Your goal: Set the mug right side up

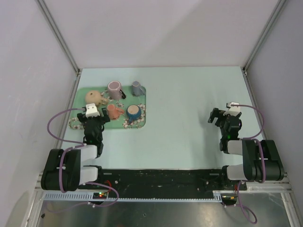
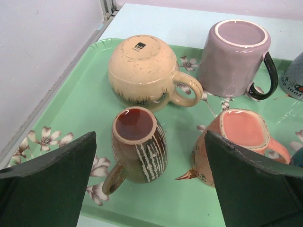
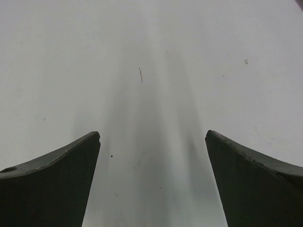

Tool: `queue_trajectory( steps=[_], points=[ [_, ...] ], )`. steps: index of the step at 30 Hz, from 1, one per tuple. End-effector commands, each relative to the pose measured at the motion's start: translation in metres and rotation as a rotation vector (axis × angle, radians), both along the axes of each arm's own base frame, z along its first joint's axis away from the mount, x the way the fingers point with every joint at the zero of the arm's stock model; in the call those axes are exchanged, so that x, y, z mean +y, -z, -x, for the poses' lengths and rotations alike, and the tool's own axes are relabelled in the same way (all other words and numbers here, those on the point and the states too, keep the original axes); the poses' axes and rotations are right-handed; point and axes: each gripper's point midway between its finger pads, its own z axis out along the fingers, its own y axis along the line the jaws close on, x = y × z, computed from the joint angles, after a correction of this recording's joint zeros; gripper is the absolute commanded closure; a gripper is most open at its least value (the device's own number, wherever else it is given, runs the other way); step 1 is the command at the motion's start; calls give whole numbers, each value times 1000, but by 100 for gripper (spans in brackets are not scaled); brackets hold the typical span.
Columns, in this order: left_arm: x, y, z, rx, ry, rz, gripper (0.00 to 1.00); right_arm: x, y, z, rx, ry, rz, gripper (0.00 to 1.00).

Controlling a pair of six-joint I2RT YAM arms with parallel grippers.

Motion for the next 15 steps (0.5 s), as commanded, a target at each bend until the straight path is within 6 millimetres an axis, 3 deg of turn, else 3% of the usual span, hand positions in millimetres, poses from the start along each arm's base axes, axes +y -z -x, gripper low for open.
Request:
queue_trajectory(
  steps=[1, 7, 10, 13, 15],
  points=[
    [3, -19, -3, -64, -2, -21, 0, -1, -27, -11, -96, -1, 17, 1],
    [-7, -26, -7, -76, 60, -44, 0, -2, -32, -10, -103, 11, 16, 1],
    [-16, -38, -9, -35, 122, -67, 0, -3, -51, -9, -106, 15, 22, 1],
    [-57, -84, -15, -19, 381, -160, 0, 1, -71, -5, -97, 1, -7, 1],
    [-81, -109, -6, -11, 522, -172, 0, 10, -85, -3, -106, -32, -44, 0]
  ],
)
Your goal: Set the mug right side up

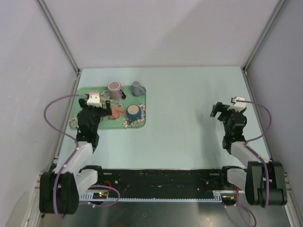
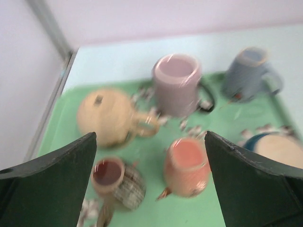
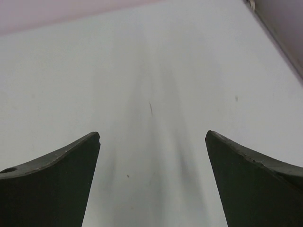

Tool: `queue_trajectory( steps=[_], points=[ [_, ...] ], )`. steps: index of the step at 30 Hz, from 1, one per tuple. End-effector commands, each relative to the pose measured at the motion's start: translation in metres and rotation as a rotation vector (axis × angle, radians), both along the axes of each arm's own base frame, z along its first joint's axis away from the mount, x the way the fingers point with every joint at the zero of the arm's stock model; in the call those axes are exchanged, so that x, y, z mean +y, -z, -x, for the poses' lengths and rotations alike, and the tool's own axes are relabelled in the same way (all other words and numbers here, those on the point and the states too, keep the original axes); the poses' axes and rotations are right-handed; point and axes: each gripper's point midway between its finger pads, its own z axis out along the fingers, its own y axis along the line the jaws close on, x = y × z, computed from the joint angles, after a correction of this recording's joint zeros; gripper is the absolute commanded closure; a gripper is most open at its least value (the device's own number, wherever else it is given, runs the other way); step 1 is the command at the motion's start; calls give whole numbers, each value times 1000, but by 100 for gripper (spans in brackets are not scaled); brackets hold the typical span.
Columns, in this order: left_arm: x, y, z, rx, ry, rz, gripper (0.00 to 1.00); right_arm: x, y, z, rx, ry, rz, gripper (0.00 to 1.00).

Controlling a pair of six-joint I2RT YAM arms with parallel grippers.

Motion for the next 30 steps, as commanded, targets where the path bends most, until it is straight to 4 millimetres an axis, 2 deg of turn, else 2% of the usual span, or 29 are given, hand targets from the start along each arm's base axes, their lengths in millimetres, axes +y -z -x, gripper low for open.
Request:
queue_trajectory(
  steps=[1, 2, 6, 7, 8, 9, 11, 13, 15, 18, 21, 24, 26, 30],
  points=[
    [-61, -67, 11, 20, 369, -76, 0, 13, -44, -3, -42, -48, -51, 1],
    [-70, -75, 17, 47, 413, -54, 0, 21, -48, -1, -41, -73, -59, 1],
    [-88, -58, 37, 304, 495, 43, 0, 45, -62, 7, -37, -136, -67, 1],
    [-95, -51, 45, 368, 570, -7, 0, 51, -64, 9, -34, -159, -69, 1],
    [-100, -55, 45, 381, 657, -118, 0, 59, -66, 12, -33, -198, -75, 1],
    [-104, -51, 52, 426, 737, -200, 0, 68, -67, 16, -31, -241, -82, 1],
    [-104, -57, 52, 449, 858, -447, 0, 82, -69, 22, -29, -308, -83, 1],
    [-100, -59, 45, 480, 945, -647, 0, 91, -68, 27, -18, -349, -84, 1],
    [-97, -53, 41, 576, 1028, -734, 0, 98, -66, 32, 1, -375, -87, 1],
    [-100, -38, 24, 765, 1131, -766, 1, 108, -61, 39, 28, -414, -82, 1],
    [-103, -12, 12, 875, 1205, -822, 9, 112, -56, 46, 53, -424, -66, 1],
    [-100, 12, 7, 944, 1253, -888, 21, 114, -51, 51, 80, -422, -62, 1],
    [-95, 24, -5, 999, 1231, -902, 29, 115, -48, 55, 98, -418, -70, 0],
    [-99, 41, -23, 1039, 1227, -891, 32, 116, -42, 59, 124, -403, -91, 0]
  ],
)
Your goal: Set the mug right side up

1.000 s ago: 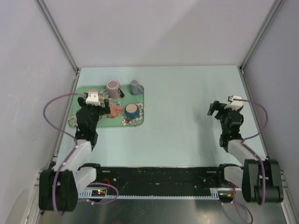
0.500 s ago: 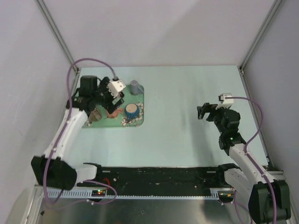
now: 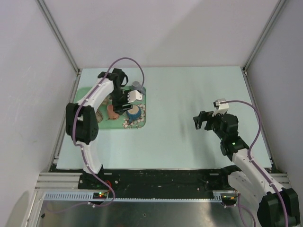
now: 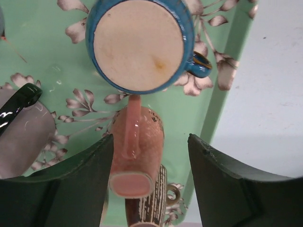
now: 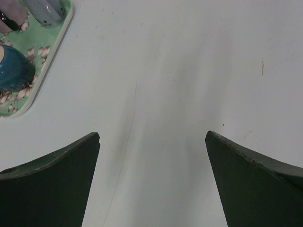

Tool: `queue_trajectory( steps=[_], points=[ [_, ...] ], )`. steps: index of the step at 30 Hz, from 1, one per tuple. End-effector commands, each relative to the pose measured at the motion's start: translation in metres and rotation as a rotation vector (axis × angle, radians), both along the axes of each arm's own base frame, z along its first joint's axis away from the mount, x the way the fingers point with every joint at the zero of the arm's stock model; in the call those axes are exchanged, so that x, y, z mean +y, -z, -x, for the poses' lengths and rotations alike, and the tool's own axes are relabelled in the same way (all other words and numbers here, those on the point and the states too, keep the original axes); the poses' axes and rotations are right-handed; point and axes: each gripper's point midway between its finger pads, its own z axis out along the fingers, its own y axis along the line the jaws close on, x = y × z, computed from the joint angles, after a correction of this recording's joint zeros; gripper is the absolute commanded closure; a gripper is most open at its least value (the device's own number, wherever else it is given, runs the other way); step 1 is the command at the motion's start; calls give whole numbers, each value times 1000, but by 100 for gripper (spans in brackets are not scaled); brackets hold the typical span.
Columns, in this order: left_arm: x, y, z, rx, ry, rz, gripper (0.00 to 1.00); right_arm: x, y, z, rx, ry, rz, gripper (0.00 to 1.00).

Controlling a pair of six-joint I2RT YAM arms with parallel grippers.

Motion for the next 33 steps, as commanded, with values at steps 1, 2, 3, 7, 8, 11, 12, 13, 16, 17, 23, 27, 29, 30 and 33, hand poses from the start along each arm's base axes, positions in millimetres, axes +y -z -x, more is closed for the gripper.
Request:
queue_trajectory(
  steps=[1, 2, 3, 7, 8, 11, 12, 13, 16, 17, 23, 27, 29, 30, 33],
  points=[
    [6, -3, -16, -14, 36, -66, 32, 0, -12, 0, -1, 29, -19, 0],
    [6, 1, -19, -14, 31, -78, 33, -1, -11, 1, 6, 33, -21, 0],
    [8, 7, -21, -6, 31, -91, 34, -1, -10, 1, 11, 35, -23, 0],
    [18, 24, -27, 6, 22, -162, 43, -1, -8, 3, 22, 41, -28, 0],
    [20, 28, -26, 11, 27, -175, 44, -1, -9, 3, 19, 44, -28, 0],
    [27, 36, -17, 31, 70, -203, 47, -4, -11, 3, 12, 56, -25, 0],
    [28, 37, -16, 31, 74, -212, 51, -5, -11, 2, 9, 62, -24, 0],
    [30, 39, -15, 31, 76, -221, 56, -5, -12, 2, 4, 65, -23, 0],
    [31, 44, -15, 36, 76, -226, 67, -4, -17, 0, -13, 63, -34, 0],
    [30, 45, -14, 42, 72, -218, 75, -3, -19, -1, -18, 63, -40, 0],
    [30, 37, -9, 33, 42, -194, 99, -2, -33, 0, -56, 68, -85, 0],
    [26, -4, -33, -84, -67, -141, 100, 6, -50, 3, -82, 30, -125, 0],
    [22, -37, -50, -163, -171, -79, 100, 15, -61, 5, -82, -8, -154, 0],
    [18, -57, -57, -206, -220, -35, 100, 20, -70, 5, -83, -27, -177, 0],
    [7, -108, -65, -300, -313, 90, 100, 48, -90, 8, -65, -129, -242, 0]
  ],
)
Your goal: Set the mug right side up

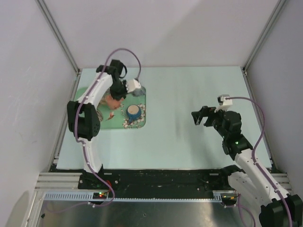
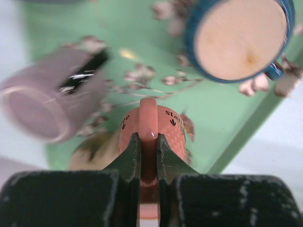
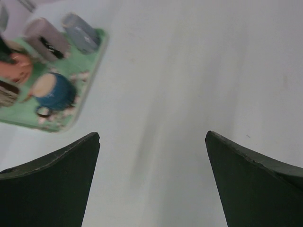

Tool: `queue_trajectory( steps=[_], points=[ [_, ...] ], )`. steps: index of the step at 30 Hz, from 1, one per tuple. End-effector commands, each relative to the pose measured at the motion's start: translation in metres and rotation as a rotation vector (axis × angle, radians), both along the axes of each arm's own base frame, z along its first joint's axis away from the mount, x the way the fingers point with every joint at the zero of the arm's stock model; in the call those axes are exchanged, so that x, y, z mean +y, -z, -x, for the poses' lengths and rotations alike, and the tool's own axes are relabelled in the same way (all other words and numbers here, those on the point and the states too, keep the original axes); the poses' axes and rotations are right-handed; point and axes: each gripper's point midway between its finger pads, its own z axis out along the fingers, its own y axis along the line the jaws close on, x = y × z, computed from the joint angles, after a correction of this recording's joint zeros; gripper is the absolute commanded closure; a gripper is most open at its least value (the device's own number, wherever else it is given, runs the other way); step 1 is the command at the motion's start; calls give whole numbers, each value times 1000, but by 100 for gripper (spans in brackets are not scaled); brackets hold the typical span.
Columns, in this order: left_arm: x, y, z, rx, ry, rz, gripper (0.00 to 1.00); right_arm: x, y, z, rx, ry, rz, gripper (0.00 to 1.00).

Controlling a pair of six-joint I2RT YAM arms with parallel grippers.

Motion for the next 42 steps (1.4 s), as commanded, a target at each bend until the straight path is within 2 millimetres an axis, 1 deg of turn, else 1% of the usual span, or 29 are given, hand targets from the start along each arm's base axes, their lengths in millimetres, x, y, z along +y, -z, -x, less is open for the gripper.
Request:
queue_trajectory(
  steps=[1, 4, 6, 7, 9, 10, 11, 12, 15, 18, 20, 25, 30, 33, 34, 35, 36, 37, 39, 40, 41, 42],
  points=[
    [-19, -128, -22, -302, -183, 235, 100, 45, -69, 0, -85, -164, -137, 0],
    [-32, -179, -21, -377, -266, 378, 100, 81, -100, 2, -117, -272, -202, 0],
    [-49, -215, -14, -397, -307, 522, 100, 105, -126, 3, -139, -345, -284, 0],
    [-62, -232, -7, -385, -311, 612, 100, 116, -142, 4, -157, -384, -327, 0],
    [-84, -264, 11, -348, -313, 762, 100, 139, -168, 4, -172, -465, -409, 0],
    [-92, -277, 20, -331, -309, 818, 100, 149, -187, 6, -194, -506, -446, 0],
    [-101, -290, 29, -305, -302, 880, 100, 159, -194, 4, -190, -534, -466, 0],
    [-109, -303, 40, -277, -289, 938, 100, 166, -208, 3, -194, -559, -492, 0],
    [-122, -328, 64, -215, -251, 1041, 100, 189, -228, 0, -176, -643, -568, 0],
    [-130, -341, 82, -182, -204, 1090, 100, 203, -248, 1, -203, -727, -651, 0],
    [-133, -345, 89, -178, -186, 1099, 100, 210, -256, -3, -207, -761, -685, 2],
    [-142, -349, 100, -141, -151, 1125, 100, 229, -260, -9, -180, -832, -753, 7],
    [-151, -357, 105, -120, -112, 1158, 100, 244, -254, -14, -116, -879, -836, 10],
    [-154, -356, 104, -100, -112, 1168, 100, 251, -260, -9, -105, -933, -864, 13],
    [-154, -356, 104, -96, -110, 1171, 100, 255, -260, -7, -95, -953, -868, 15],
    [-156, -355, 103, -90, -110, 1172, 100, 258, -264, -3, -91, -978, -877, 18],
    [-157, -355, 102, -90, -110, 1174, 100, 262, -264, 1, -78, -1009, -879, 25],
    [-157, -355, 100, -92, -111, 1174, 100, 266, -269, 6, -67, -1043, -887, 34],
    [-156, -354, 94, -113, -121, 1169, 100, 271, -273, 18, -54, -1116, -905, 58],
    [-155, -353, 91, -124, -130, 1165, 100, 271, -275, 23, -48, -1143, -913, 73],
    [-154, -353, 87, -138, -143, 1158, 100, 271, -275, 25, -39, -1159, -914, 85],
    [-152, -352, 82, -154, -157, 1150, 100, 271, -272, 26, -20, -1165, -902, 92]
  ],
)
